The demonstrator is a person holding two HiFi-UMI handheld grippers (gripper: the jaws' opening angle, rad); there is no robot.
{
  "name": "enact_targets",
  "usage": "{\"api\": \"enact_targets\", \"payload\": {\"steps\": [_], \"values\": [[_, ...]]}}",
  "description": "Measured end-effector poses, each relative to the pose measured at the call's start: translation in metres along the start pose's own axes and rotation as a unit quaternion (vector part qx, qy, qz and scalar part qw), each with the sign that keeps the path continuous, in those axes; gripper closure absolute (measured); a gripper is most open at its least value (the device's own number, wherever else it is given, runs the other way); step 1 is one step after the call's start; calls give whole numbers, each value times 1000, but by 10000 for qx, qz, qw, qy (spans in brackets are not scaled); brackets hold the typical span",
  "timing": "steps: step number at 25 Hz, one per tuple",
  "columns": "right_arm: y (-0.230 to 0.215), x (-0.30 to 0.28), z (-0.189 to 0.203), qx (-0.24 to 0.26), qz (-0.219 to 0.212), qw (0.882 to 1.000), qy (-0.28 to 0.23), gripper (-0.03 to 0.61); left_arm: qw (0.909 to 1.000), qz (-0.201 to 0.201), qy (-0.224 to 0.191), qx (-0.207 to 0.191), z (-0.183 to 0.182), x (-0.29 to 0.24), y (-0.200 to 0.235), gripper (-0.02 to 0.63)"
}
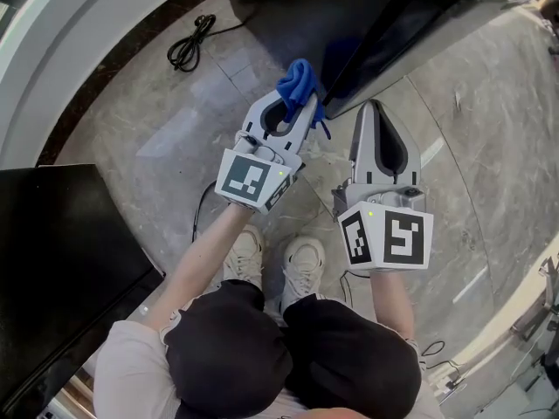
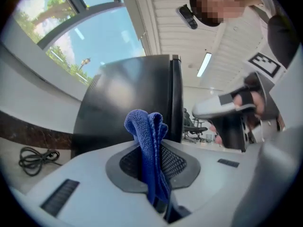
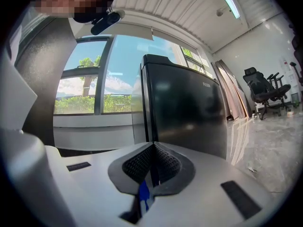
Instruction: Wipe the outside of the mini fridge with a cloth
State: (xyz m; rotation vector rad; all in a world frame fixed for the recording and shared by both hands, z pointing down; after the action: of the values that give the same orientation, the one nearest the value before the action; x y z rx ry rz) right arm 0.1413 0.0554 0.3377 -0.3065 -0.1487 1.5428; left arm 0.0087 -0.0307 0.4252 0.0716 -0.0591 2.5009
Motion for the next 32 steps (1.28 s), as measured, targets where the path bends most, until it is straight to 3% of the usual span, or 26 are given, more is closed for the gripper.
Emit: {"api": "enact_targets", "payload": {"steps": [6,15,20,25,29,32], "values": [[13,-4,-4,42,-220,9997,-71,568,9986,-411,-241,225,-62,14,24,557],[24,-2,-19,-155,-362,9990,-214,568,9988,-452,-113,121,-80,26,29,557],[42,-18,-46,-154,-613,9973,-376,568,9995,-304,-103,51,-106,22,36,556],[51,-16,-79,32,-566,9962,-655,568,9990,-322,-283,-95,-147,21,50,556],[54,-16,-107,271,-746,9961,-377,568,9979,-399,-280,-419,-170,15,62,557],[68,-27,-146,342,-793,9962,-135,568,9979,-487,-259,-337,-207,3,74,557]]}}
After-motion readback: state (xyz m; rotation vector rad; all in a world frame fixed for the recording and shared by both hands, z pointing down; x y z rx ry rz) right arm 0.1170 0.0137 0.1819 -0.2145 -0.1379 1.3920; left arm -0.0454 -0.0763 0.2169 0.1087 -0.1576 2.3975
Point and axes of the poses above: the fingertips, and each gripper's own axes: x backward along the fingers, y to its left, z out of its underside, the point moved 9 cm from there along x, backward along the fingers, and after that the axes turned 11 degrees about -x, right-handed, at the moved point
